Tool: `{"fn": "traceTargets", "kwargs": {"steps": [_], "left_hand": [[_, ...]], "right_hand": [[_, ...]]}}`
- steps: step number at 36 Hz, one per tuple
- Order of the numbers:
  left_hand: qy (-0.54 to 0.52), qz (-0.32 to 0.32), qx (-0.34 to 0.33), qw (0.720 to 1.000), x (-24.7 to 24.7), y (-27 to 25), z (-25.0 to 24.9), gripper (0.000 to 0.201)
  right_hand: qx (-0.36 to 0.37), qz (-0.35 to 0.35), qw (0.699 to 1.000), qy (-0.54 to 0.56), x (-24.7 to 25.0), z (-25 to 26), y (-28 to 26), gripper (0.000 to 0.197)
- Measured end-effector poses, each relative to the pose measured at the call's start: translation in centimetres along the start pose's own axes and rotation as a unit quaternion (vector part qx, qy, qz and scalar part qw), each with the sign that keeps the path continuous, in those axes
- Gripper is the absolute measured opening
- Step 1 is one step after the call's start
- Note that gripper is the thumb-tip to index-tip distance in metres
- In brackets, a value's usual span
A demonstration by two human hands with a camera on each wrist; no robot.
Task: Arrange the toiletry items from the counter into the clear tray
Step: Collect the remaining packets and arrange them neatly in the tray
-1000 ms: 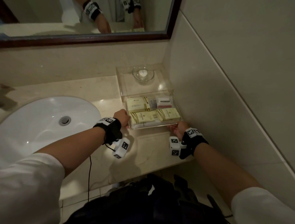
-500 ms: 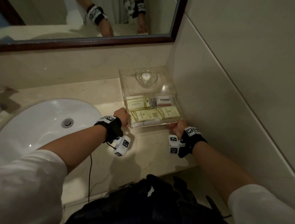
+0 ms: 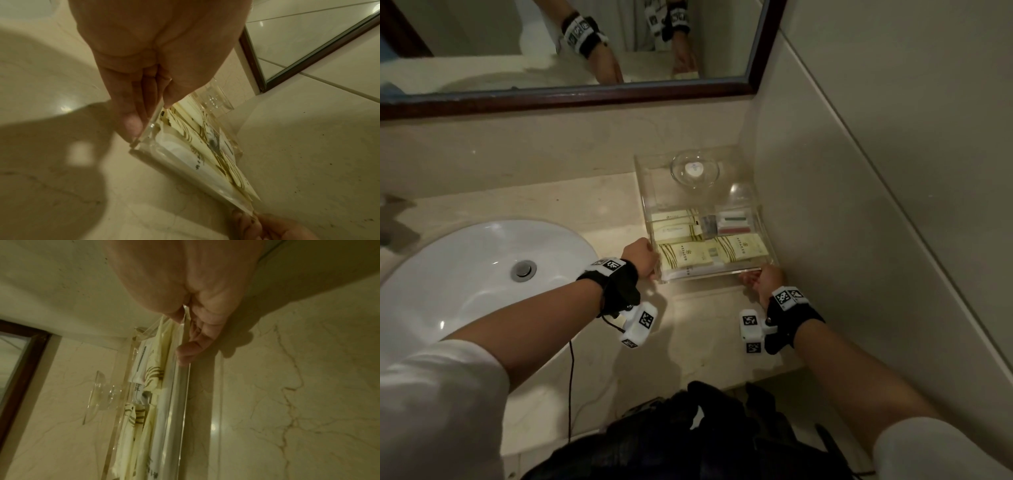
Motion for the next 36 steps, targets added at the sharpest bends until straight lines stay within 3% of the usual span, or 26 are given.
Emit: {"fn": "traceTargets", "kwargs": {"steps": [5,11,17,30,36], "left_hand": [[-0.028,0.007,0.007,1.0,-0.5,0.0,0.1,0.005],[-0.052,0.003,0.011,0.999,-0.3,0.5,-0.1,0.024],[-0.023,-0.015,0.01,1.0,0.2,1.2,-0.5,0.006],[-0.034,-0.03,0.058,0.997,0.8,2.5,-1.7,0.028],[-0.16,0.026,0.102,0.982,0.8,2.2,-2.4,0.032]], "right_hand": [[-0.002,0.0,1.0,0.005,0.0,0.7,0.3,0.037],[-0.018,0.026,0.999,0.016,-0.6,1.6,-0.1,0.038],[-0.013,0.031,0.999,0.024,-1.5,2.5,0.1,0.032],[-0.009,0.072,0.996,0.047,-3.3,4.2,0.5,0.043],[-0.011,0.1,0.995,0.029,-3.5,4.5,1.4,0.041]]}}
Point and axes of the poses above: each hand's wrist, its own y-axis towards the middle knuckle, its own x-axis out of the back of the hand, z = x × y, the point moved 2 cm from there along y, towards the middle knuckle, and after that the axes turned 2 degrees about -x, right-handed, at the moved point
